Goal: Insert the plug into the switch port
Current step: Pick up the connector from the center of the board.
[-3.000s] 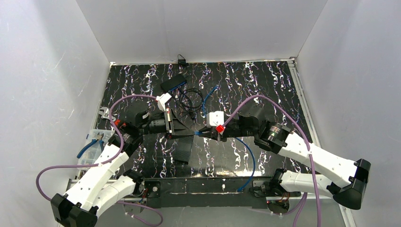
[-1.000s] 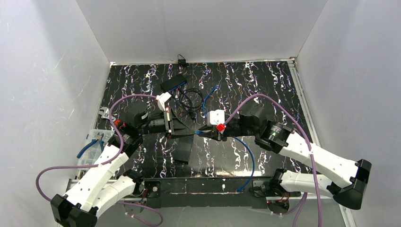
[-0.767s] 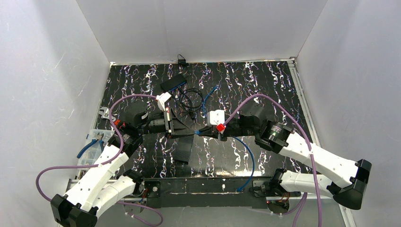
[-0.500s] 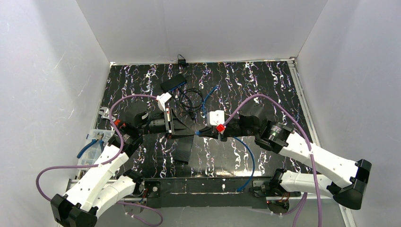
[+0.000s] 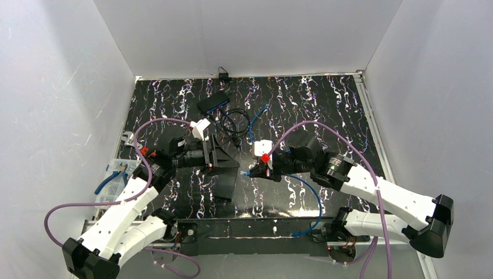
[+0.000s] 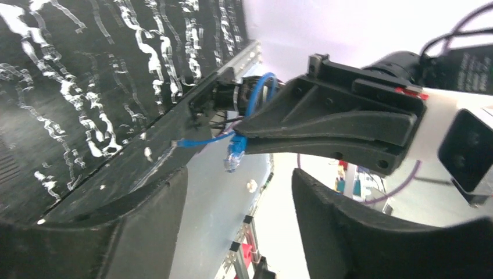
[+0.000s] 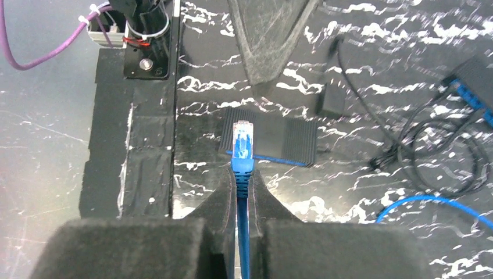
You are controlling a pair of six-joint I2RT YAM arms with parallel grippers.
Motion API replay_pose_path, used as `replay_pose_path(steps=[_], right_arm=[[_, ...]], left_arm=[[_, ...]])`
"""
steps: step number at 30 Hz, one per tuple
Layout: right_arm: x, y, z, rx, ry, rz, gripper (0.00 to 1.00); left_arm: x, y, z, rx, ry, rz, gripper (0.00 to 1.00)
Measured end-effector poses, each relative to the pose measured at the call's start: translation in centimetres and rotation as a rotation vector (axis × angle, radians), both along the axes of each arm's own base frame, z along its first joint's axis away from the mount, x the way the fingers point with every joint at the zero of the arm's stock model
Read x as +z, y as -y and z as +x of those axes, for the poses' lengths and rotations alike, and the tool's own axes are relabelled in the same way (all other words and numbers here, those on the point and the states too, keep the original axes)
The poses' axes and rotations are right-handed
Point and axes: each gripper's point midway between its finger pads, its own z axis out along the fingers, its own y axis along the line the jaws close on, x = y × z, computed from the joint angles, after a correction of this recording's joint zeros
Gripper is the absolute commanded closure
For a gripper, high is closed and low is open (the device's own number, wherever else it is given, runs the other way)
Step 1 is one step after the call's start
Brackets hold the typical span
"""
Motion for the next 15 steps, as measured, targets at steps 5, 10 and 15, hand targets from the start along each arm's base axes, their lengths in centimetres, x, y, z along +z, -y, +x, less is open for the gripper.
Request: replay_pose_path(steps=[5,10,15], right_arm=[[-2.8,0.8,-0.5,-0.041,-0.102,-0.064,0.99],[-6.6,1.6,-1.1,-0.084,-0.207,-0.151,0.99],[-10.2,2.1,-1.6,-0.119,-0.297,-0.212,0.99]], left_arm=[[-2.8,-1.3,0.3,0.053,0.000,0.131,0.09],[-5.5,-3.0,0.8,0.120,0.020,0.253,0.02],[-8.8,-4.4,1.0,0.160,0.010,0.358,0.02]])
